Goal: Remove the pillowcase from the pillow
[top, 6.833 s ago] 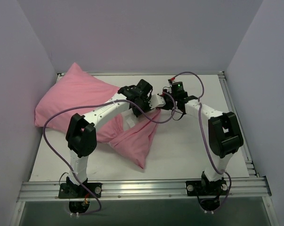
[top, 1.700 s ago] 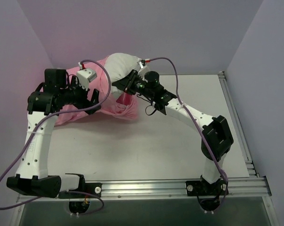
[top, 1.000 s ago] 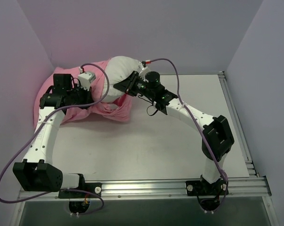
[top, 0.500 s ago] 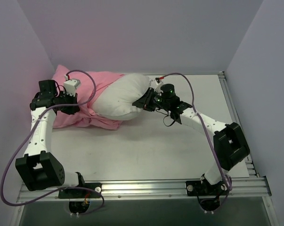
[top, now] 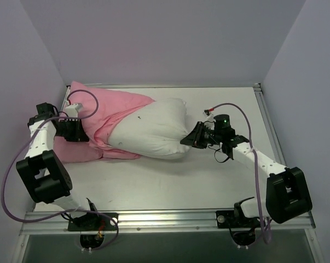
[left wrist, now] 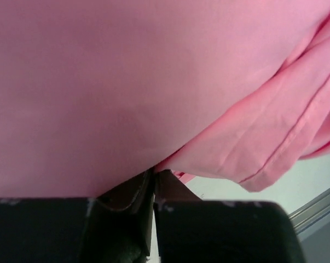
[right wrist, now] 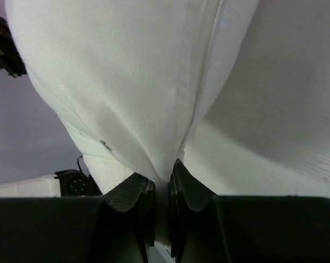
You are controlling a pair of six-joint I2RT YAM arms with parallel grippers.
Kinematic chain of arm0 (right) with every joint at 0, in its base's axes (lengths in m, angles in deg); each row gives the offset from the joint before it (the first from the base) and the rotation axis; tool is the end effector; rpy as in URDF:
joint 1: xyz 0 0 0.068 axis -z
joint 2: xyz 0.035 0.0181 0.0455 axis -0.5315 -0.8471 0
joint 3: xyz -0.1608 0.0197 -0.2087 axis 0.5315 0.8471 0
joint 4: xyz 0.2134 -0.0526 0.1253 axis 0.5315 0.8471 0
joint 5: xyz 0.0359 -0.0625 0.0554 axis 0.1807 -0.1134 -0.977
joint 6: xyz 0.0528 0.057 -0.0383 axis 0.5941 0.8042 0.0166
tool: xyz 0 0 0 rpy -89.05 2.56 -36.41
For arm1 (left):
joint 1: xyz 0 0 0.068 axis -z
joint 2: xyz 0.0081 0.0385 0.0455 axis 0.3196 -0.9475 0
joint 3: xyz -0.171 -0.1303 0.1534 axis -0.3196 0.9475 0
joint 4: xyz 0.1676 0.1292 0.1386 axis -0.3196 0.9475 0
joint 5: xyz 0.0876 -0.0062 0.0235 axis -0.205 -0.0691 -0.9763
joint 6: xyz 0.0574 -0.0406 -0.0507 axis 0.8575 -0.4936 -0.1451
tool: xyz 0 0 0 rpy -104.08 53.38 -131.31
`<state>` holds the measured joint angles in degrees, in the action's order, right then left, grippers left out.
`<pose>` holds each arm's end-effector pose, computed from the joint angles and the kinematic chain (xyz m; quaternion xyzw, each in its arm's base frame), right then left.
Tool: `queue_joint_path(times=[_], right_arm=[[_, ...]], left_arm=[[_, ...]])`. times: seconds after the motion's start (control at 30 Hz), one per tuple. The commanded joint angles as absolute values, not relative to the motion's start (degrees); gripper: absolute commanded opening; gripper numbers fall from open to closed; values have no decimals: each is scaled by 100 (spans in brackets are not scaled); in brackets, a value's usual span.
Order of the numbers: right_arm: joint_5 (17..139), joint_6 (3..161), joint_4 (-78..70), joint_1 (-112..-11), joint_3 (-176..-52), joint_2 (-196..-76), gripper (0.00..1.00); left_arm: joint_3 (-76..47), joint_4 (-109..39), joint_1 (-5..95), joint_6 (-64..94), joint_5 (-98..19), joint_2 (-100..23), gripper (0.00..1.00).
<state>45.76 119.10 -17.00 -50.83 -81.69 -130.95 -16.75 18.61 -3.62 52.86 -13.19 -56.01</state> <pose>0.2821 0.1476 0.2394 -0.0225 0.7940 0.5187 0.3162 0.3144 0.0817 0.2197 0.0849 0.9381 -0.2006 0.2693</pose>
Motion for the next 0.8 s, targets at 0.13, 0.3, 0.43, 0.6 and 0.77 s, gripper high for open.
queue_joint_path(times=[0.13, 0.3, 0.43, 0.6, 0.77], right_arm=[[5434, 10365, -572, -5599, -8352, -13232, 0], [5725, 9557, -71, -6829, -8696, -13567, 0], [5979, 9301, 140, -7183, -8679, -13681, 0], [6199, 9194, 264, -7464, -8592, -13725, 0], [6331, 9264, 220, -7570, -8591, -13734, 0]], left_arm=[[-1534, 2259, -299, 6933, -950, -4829, 61], [-2526, 3052, 570, 6865, -26, -4371, 78], [-3186, 2029, 1727, 5917, 189, -4089, 90], [-3880, 1383, 3470, 5098, -1647, -5096, 89], [-4908, 1838, 4350, 5474, -2888, -6442, 76]])
